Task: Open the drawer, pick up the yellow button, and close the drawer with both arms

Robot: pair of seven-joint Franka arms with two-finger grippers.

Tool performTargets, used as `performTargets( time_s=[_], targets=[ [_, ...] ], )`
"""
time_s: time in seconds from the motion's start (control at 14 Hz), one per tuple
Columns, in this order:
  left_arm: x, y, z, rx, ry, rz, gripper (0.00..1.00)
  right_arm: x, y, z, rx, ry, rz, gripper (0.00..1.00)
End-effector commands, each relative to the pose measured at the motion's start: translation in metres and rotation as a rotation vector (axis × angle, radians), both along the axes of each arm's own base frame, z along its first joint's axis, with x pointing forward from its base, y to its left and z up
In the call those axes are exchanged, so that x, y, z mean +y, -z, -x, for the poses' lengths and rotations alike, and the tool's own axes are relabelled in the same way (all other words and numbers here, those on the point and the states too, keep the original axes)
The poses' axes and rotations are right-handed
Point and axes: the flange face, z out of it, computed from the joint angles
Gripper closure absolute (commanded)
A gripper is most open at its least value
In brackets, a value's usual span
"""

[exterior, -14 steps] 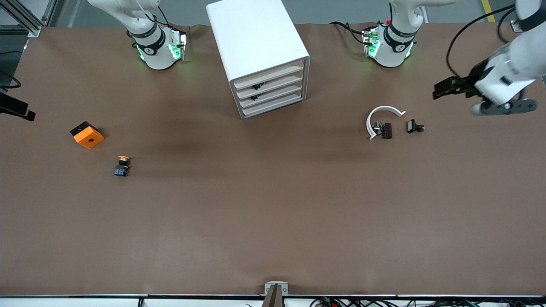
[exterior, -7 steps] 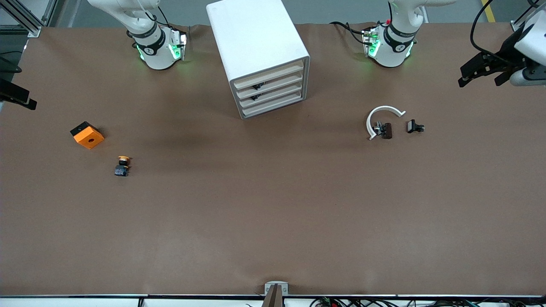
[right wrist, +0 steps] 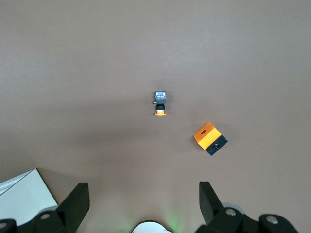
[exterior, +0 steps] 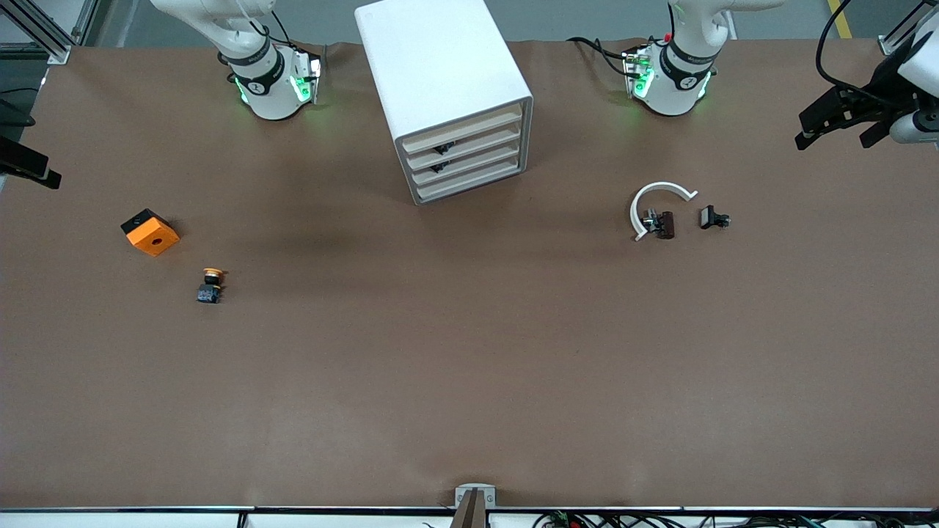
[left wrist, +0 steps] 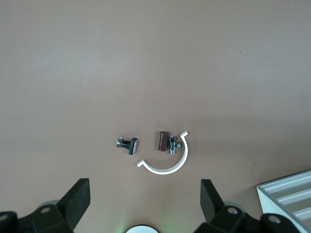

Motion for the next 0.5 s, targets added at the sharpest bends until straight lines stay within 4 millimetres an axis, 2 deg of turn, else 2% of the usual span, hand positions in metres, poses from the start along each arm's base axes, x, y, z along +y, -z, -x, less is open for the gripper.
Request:
performTargets(
  time_s=[0.0, 0.21, 0.43],
  targets=[
    [-0.003, -0.004, -0.005, 0.011, 0.007, -0.018, 0.00, -0.003, -0.001, 0.004, 0.003, -0.004, 0.010, 0.00],
    [-0.004, -0.004, -0.006, 0.021, 0.012, -0.019, 0.00, -0.001, -0.001, 0.004, 0.000, -0.009, 0.010, 0.00],
    [-0.004, -0.007, -0.005, 0.021, 0.012, -0.019, 0.00, 0.009, -0.003, 0.002, -0.003, -0.027, 0.039, 0.00]
  ],
)
